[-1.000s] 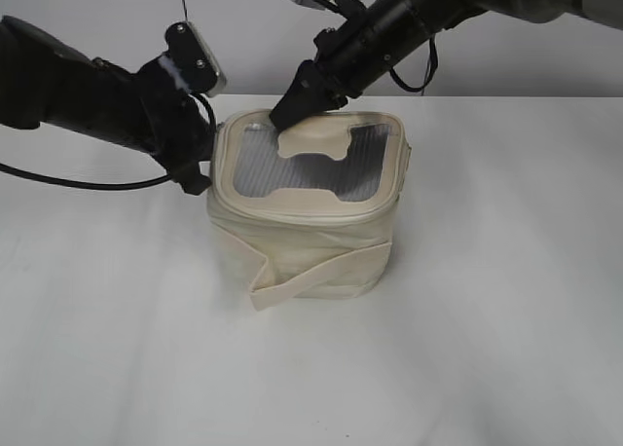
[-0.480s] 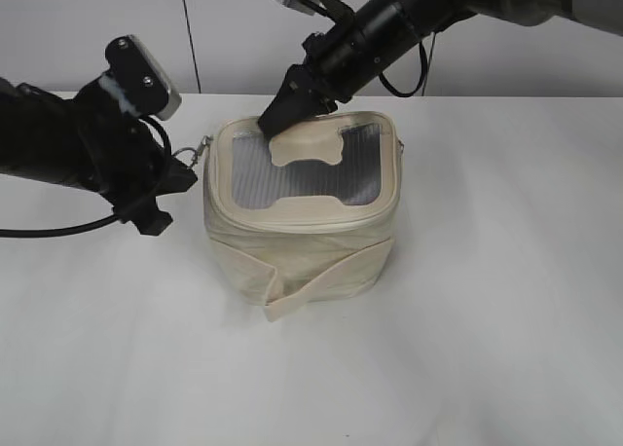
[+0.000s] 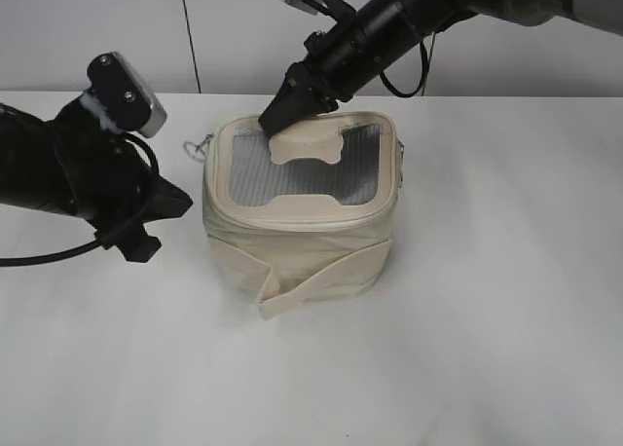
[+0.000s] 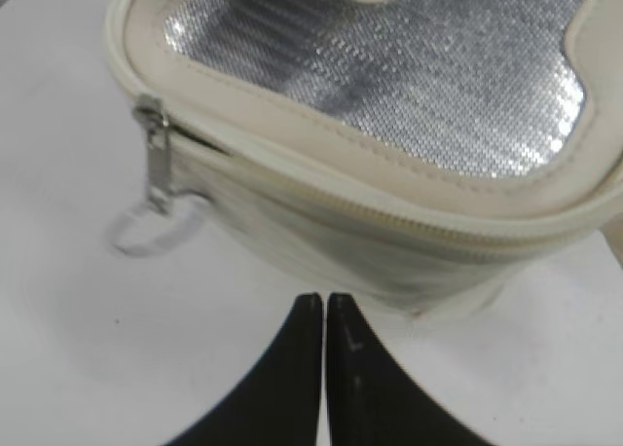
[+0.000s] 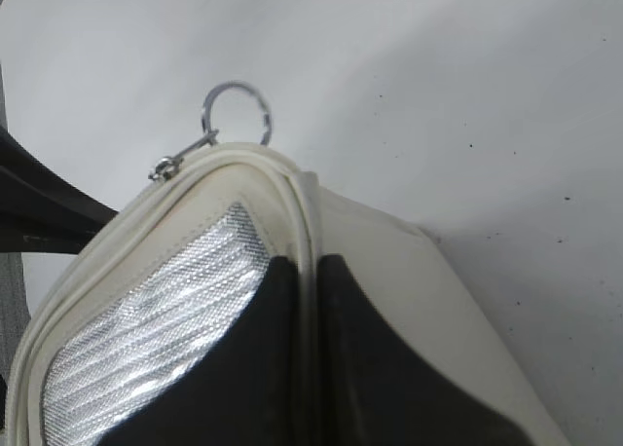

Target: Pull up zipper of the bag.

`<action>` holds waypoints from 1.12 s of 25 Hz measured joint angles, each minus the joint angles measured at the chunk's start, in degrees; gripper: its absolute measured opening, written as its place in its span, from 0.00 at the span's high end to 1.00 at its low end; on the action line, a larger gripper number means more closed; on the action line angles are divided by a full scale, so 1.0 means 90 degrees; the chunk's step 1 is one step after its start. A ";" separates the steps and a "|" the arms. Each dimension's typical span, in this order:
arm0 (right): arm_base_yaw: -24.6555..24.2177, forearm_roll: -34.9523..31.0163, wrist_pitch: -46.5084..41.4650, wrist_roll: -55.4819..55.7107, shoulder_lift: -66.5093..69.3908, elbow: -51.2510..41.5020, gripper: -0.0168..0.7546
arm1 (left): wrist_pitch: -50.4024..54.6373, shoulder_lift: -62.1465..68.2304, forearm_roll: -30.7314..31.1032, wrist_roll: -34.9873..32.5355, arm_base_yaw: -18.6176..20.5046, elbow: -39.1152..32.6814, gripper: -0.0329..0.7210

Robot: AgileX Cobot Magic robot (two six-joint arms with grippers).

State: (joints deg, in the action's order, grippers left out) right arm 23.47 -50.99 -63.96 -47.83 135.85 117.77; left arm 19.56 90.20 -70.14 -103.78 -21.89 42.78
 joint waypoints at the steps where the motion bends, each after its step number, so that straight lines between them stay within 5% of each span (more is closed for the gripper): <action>1: -0.0005 0.0000 0.0000 0.0007 0.0000 0.0000 0.92 | -0.0006 0.0000 0.0000 0.0006 0.0000 -0.0045 0.95; 6: -0.0007 -0.0019 -0.0008 0.0011 0.0005 0.0000 0.92 | -0.0332 0.0000 -0.0358 0.0013 0.0000 -0.0096 0.87; 11: -0.0007 -0.0034 -0.0019 0.0019 0.0012 0.0000 0.92 | -0.0744 0.0002 -0.0465 -0.0289 0.0000 -0.0096 0.44; 15: -0.0007 -0.0040 -0.0027 0.0019 0.0012 0.0000 0.92 | -0.0885 0.0268 -0.0493 -0.0445 0.0000 0.0289 0.32; 24: -0.0025 -0.0026 0.0003 0.0034 0.0012 0.0000 0.92 | -0.0669 0.1199 -0.0194 -0.0491 0.0011 0.1381 0.32; 26: -0.0042 0.0009 0.0045 0.0056 0.0012 0.0000 0.92 | -0.0559 0.1344 -0.0158 -0.0491 0.0019 0.1515 0.45; 28: -0.0042 0.0041 0.0085 0.0067 0.0012 0.0000 0.92 | -0.0369 0.1426 -0.0049 -0.0497 0.0019 0.1596 0.71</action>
State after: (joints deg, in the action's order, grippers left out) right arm 23.09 -50.62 -63.19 -47.22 135.95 117.77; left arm 16.24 103.03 -70.58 -108.25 -21.72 57.15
